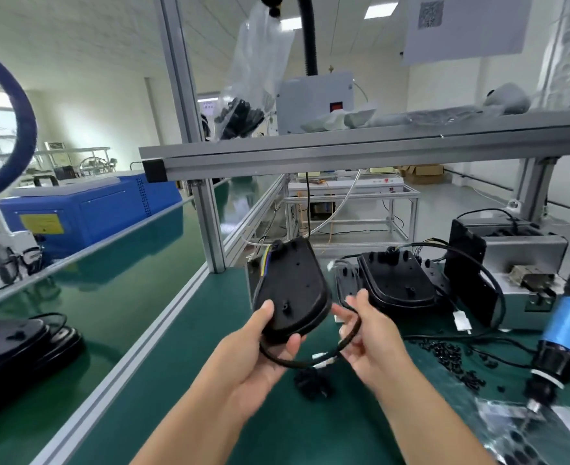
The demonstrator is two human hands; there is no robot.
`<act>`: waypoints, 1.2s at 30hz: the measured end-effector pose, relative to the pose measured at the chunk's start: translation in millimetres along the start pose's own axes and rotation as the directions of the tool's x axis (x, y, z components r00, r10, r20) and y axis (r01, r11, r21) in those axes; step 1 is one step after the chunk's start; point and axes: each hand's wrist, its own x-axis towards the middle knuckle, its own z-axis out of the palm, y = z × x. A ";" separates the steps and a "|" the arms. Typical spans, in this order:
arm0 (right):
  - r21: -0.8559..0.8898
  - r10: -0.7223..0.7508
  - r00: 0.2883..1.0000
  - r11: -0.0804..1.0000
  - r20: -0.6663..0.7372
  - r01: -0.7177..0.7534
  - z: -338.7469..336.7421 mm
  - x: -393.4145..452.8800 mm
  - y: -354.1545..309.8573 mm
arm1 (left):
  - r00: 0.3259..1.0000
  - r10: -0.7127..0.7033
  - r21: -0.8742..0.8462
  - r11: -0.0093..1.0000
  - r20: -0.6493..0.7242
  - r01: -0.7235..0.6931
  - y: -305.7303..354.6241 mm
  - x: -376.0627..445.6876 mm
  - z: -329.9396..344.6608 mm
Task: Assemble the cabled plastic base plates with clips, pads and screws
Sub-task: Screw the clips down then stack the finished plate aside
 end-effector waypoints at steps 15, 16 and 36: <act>-0.292 -0.170 0.753 0.850 0.636 0.438 -40.7 -126.2 -68.8 | 0.985 -0.148 0.850 0.527 0.086 0.005 -71.2 -78.7 -60.4; -0.332 -0.173 0.755 0.820 0.632 0.466 -41.3 -128.8 -68.7 | 0.982 -0.162 0.859 0.511 0.100 -0.003 -74.9 -78.1 -58.3; -0.747 -0.323 0.717 0.044 0.617 0.663 56.2 -130.5 24.2 | 0.989 -0.082 0.382 0.924 0.125 0.029 87.2 5.6 17.3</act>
